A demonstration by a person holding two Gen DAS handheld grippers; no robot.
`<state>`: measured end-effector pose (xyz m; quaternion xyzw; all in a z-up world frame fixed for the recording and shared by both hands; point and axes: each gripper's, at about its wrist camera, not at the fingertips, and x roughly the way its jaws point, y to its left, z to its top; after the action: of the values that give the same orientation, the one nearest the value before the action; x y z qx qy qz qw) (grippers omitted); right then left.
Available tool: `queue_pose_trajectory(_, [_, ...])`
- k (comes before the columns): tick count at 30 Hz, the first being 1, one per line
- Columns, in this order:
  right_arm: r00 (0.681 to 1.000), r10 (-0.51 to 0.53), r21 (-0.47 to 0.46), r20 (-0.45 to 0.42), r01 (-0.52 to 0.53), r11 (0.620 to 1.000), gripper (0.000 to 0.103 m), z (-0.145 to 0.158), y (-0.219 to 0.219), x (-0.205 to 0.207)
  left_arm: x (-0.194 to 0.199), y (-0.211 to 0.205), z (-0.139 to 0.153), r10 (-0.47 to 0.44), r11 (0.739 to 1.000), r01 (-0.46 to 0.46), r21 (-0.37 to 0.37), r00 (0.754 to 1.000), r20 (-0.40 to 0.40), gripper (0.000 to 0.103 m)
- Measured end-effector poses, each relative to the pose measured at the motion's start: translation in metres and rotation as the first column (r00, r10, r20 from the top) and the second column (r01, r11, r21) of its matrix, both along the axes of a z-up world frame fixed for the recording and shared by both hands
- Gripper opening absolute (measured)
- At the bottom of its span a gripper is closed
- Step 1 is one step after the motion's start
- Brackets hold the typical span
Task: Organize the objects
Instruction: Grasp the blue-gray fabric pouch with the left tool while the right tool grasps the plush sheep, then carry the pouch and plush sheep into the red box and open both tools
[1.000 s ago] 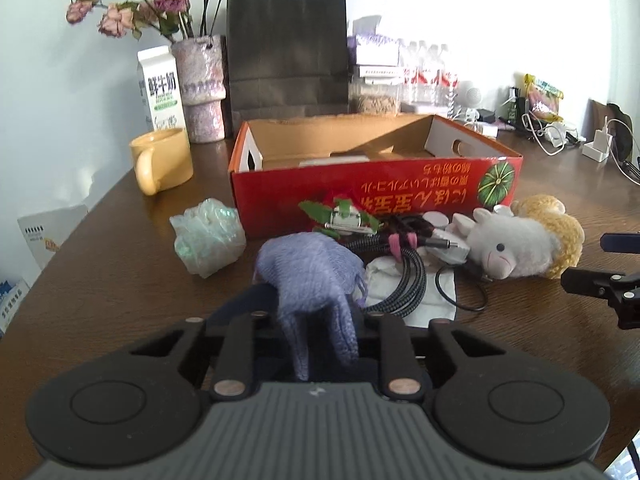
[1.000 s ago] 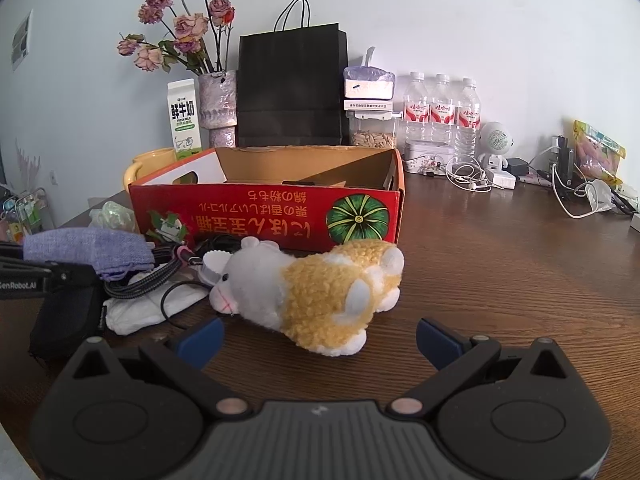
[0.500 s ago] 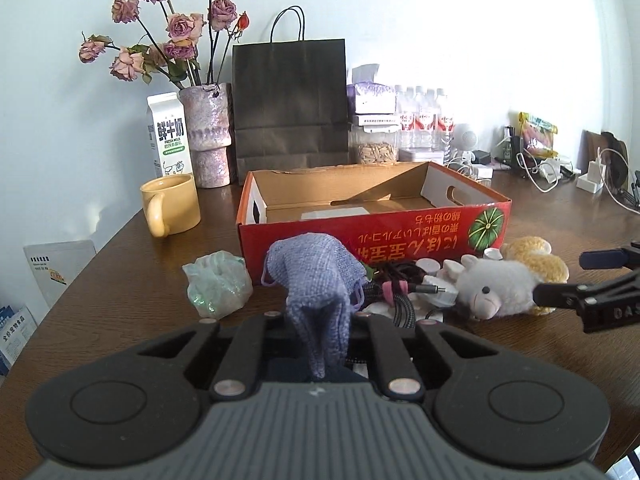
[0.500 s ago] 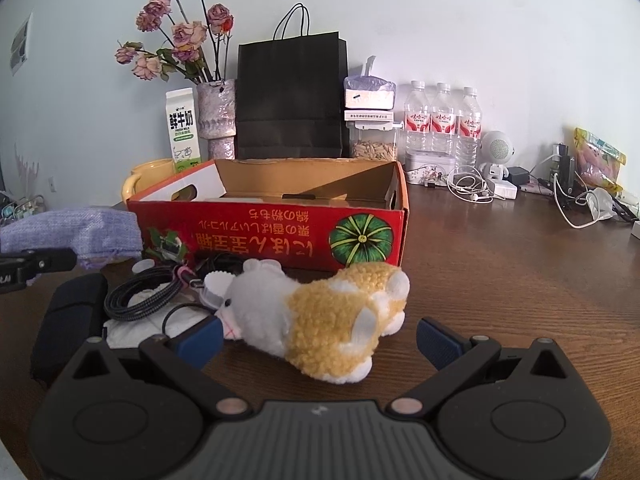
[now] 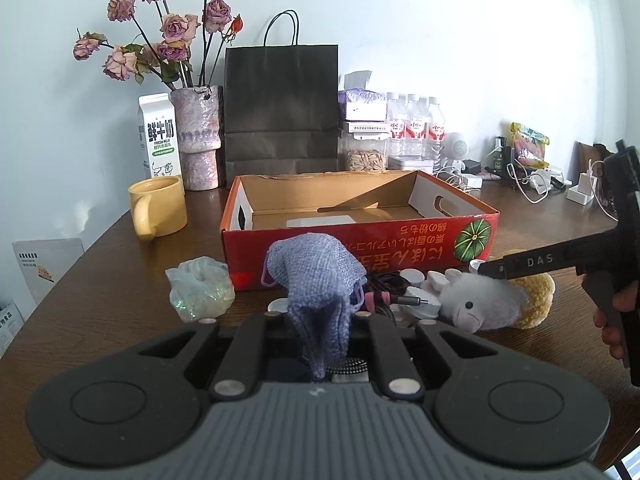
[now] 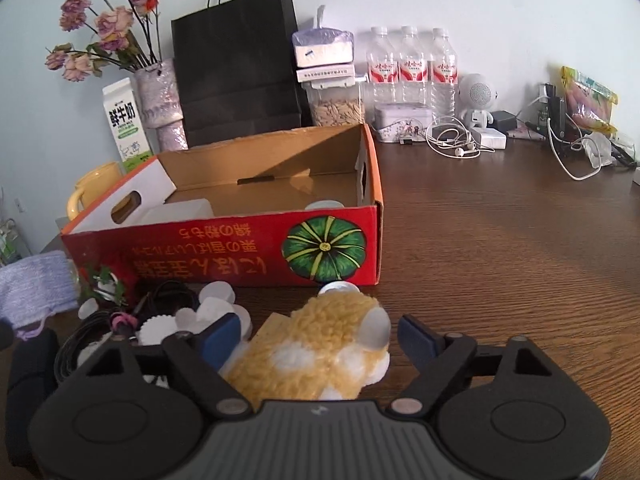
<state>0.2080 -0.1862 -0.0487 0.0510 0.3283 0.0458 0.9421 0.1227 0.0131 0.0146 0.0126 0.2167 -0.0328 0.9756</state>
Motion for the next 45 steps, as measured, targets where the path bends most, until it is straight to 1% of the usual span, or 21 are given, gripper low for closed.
queue_pose_trajectory(3, [1.0,0.011,0.013,-0.027,-0.01,1.0,0.08,-0.004,-0.005,0.004,0.001,0.0,0.0,-0.001,1.0,0.001,-0.003,1.0,-0.001,0.012])
queue_pose_trajectory(5, [0.999,0.017,0.019,-0.05,-0.016,1.0,0.07,-0.007,-0.007,0.005,0.002,0.001,-0.001,-0.002,1.0,0.002,-0.008,1.0,-0.003,0.012])
queue_pose_trajectory(7, [0.998,0.02,0.012,-0.063,-0.019,1.0,0.068,-0.01,-0.008,0.004,0.002,0.001,-0.002,-0.005,1.0,0.005,-0.013,1.0,-0.004,0.012])
queue_pose_trajectory(9, [0.998,0.025,0.019,-0.063,-0.024,1.0,0.067,-0.011,-0.01,0.0,0.002,0.0,-0.002,-0.009,1.0,0.008,-0.016,1.0,-0.005,0.012])
queue_pose_trajectory(11, [0.998,0.034,0.017,-0.059,-0.033,0.999,0.062,-0.012,-0.011,-0.004,0.002,0.0,-0.002,-0.013,1.0,0.013,-0.017,1.0,-0.006,0.012])
queue_pose_trajectory(15, [0.997,0.071,0.019,-0.043,-0.07,0.997,0.058,-0.013,-0.011,-0.011,0.002,0.001,-0.001,-0.018,1.0,0.018,-0.02,1.0,-0.003,0.012])
queue_pose_trajectory(17, [0.995,0.091,0.013,-0.034,-0.09,0.996,0.052,-0.013,-0.01,-0.015,0.001,0.001,-0.001,-0.017,1.0,0.017,-0.021,1.0,-0.001,0.012])
queue_pose_trajectory(18, [0.995,0.099,0.011,-0.028,-0.098,0.995,0.051,-0.012,-0.01,-0.018,0.001,0.002,-0.001,-0.016,1.0,0.015,-0.021,1.0,0.0,0.012])
queue_pose_trajectory(28, [0.994,0.101,0.037,0.045,-0.103,0.994,0.05,0.001,-0.012,-0.034,-0.001,0.0,0.005,-0.02,0.999,0.021,-0.026,1.0,0.018,0.012])
queue_pose_trajectory(33, [0.99,0.105,0.048,0.095,-0.11,0.993,0.05,0.015,-0.01,-0.035,0.005,-0.005,0.014,-0.027,0.999,0.028,-0.033,0.998,0.051,0.012])
queue_pose_trajectory(39, [0.98,0.119,0.063,0.157,-0.13,0.989,0.05,0.036,-0.002,-0.024,0.021,-0.014,0.03,-0.042,0.998,0.046,-0.042,0.994,0.099,0.012])
queue_pose_trajectory(45, [0.968,0.131,0.075,0.215,-0.15,0.986,0.05,0.057,0.012,0.002,0.044,-0.018,0.046,-0.036,0.997,0.044,-0.056,0.99,0.137,0.012])
